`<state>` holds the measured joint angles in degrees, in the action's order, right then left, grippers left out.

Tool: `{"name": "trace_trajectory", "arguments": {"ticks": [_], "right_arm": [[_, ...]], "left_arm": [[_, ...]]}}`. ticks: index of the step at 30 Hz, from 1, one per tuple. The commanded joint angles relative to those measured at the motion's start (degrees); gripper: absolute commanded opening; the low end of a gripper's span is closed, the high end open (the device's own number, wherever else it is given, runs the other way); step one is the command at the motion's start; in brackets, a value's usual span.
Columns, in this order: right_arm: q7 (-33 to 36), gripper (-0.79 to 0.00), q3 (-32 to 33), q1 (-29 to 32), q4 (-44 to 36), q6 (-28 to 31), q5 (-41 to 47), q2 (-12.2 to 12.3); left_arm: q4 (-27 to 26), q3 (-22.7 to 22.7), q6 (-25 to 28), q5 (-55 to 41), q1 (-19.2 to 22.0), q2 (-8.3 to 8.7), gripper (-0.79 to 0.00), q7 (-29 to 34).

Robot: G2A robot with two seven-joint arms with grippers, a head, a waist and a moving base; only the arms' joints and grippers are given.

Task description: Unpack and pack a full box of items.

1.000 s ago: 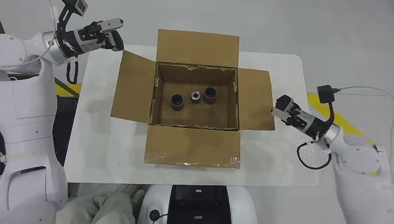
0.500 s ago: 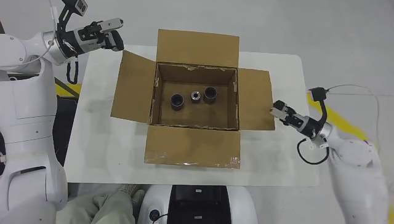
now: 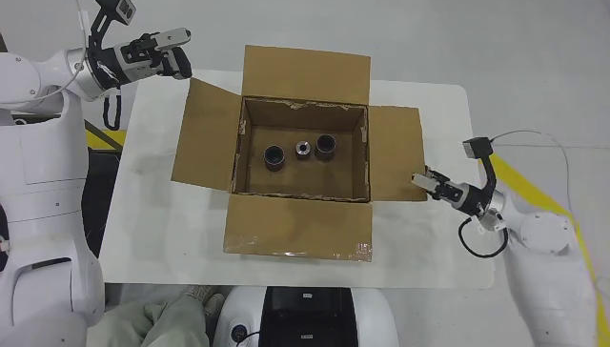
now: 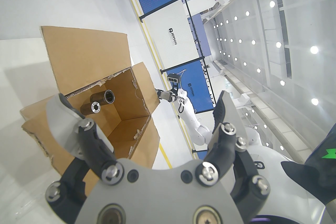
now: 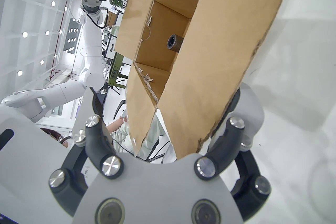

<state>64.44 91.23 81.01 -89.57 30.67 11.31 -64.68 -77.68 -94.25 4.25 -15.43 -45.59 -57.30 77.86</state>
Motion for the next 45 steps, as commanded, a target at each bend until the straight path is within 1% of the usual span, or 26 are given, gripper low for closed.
{"name": "trace_trajectory", "arguments": {"ticks": [1, 9, 12, 17, 23, 27, 35, 45], "right_arm": [[1.0, 0.0, 0.1, 0.4, -1.0, -0.2, 1.8, 0.2], [4.9, 0.0, 0.0, 0.2, -5.1, 0.3, 8.0, 0.9], [5.4, 0.0, -0.9, -0.5, -6.6, 0.3, 8.8, 1.0], [4.8, 0.0, -4.9, -2.4, -8.8, 0.0, 7.5, 0.9], [5.8, 0.0, -10.6, -6.0, -8.5, -1.1, 7.1, 0.7], [5.1, 0.0, -13.4, -8.0, -8.4, -2.2, 5.0, 0.5], [1.2, 0.0, -19.0, -10.7, -8.0, -4.3, -2.3, 0.2], [-3.0, 0.0, -24.3, -12.0, -8.0, -5.6, -9.8, -0.1]], "left_arm": [[0.0, 0.0, 0.0, 0.0, 0.0, 0.0, 0.0, 0.0], [0.0, 0.0, 0.0, 0.0, 0.0, 0.0, 0.0, 0.0], [0.0, 0.0, 0.0, 0.0, 0.0, 0.0, 0.0, 0.0], [0.0, 0.0, 0.0, 0.0, 0.0, 0.0, 0.0, 0.0], [0.0, 0.0, 0.0, 0.0, 0.0, 0.0, 0.0, 0.0], [0.0, 0.0, 0.0, 0.0, 0.0, 0.0, 0.0, 0.0], [0.0, 0.0, 0.0, 0.0, 0.0, 0.0, 0.0, 0.0], [0.0, 0.0, 0.0, 0.0, 0.0, 0.0, 0.0, 0.0]]}}
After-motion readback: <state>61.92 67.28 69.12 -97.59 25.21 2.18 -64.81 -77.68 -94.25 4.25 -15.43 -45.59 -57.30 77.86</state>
